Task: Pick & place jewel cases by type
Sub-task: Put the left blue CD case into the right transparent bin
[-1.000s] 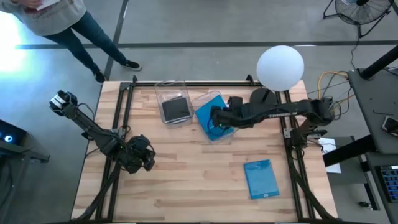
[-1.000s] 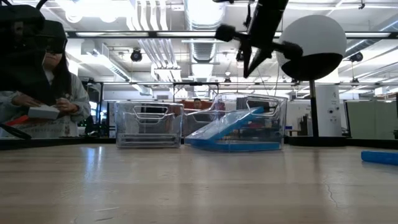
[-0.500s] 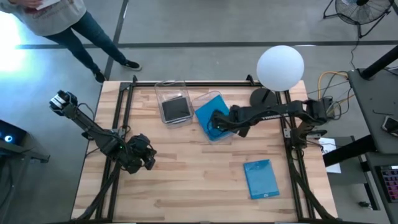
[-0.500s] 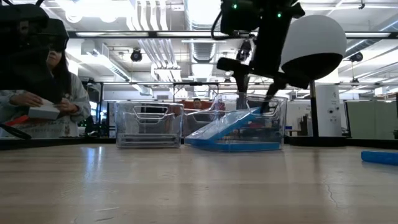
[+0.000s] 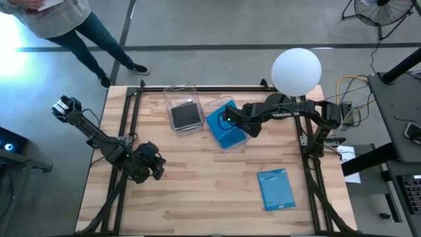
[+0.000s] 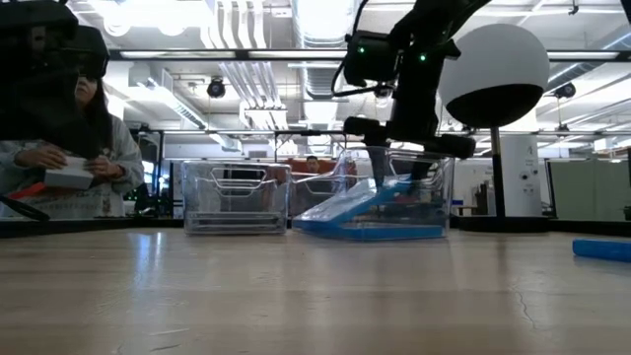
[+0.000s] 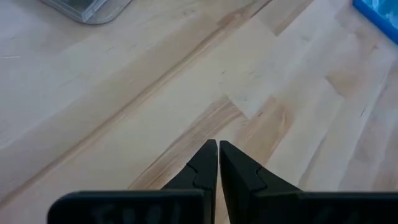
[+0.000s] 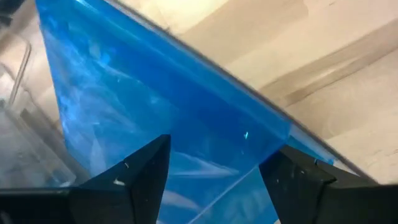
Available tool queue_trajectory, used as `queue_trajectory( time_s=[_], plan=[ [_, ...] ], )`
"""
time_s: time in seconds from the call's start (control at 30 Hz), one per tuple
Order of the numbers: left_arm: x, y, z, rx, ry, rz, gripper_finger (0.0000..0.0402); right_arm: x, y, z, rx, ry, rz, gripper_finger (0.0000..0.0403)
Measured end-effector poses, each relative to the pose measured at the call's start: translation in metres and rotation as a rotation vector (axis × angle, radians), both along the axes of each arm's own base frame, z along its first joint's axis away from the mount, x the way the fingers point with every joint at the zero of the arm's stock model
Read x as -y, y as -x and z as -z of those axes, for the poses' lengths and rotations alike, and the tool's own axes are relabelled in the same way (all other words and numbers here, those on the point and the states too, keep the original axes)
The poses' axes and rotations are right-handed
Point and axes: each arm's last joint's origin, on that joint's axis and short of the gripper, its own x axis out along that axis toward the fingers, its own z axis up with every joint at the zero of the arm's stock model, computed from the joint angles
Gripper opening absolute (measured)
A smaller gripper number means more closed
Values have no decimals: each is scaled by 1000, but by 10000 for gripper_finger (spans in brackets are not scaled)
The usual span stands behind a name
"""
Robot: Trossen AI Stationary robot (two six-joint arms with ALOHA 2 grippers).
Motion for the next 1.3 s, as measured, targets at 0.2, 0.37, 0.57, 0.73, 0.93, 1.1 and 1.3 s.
queue_trajectory(
  time_s=[0.2,0.37,0.57,0.73,0.93,1.1,1.3],
  plan=[
    [0,0,0,-5,9,6,0,3,-11,5,56,71,-12,220],
    [1,1,0,-19,32,21,0,-3,-12,-6,63,268,19,179],
    [1,1,0,-20,33,21,0,-1,-15,-13,83,347,-42,109],
    [1,1,-1,-23,56,17,0,10,-24,-15,152,383,-68,70],
    [1,1,-1,-22,85,0,0,18,-23,-17,131,441,-68,39],
    [2,-1,-6,4,80,-10,0,18,-26,-34,101,489,-171,29],
    [1,-1,-7,24,65,-30,0,11,-25,-104,-23,640,-540,28]
  ],
)
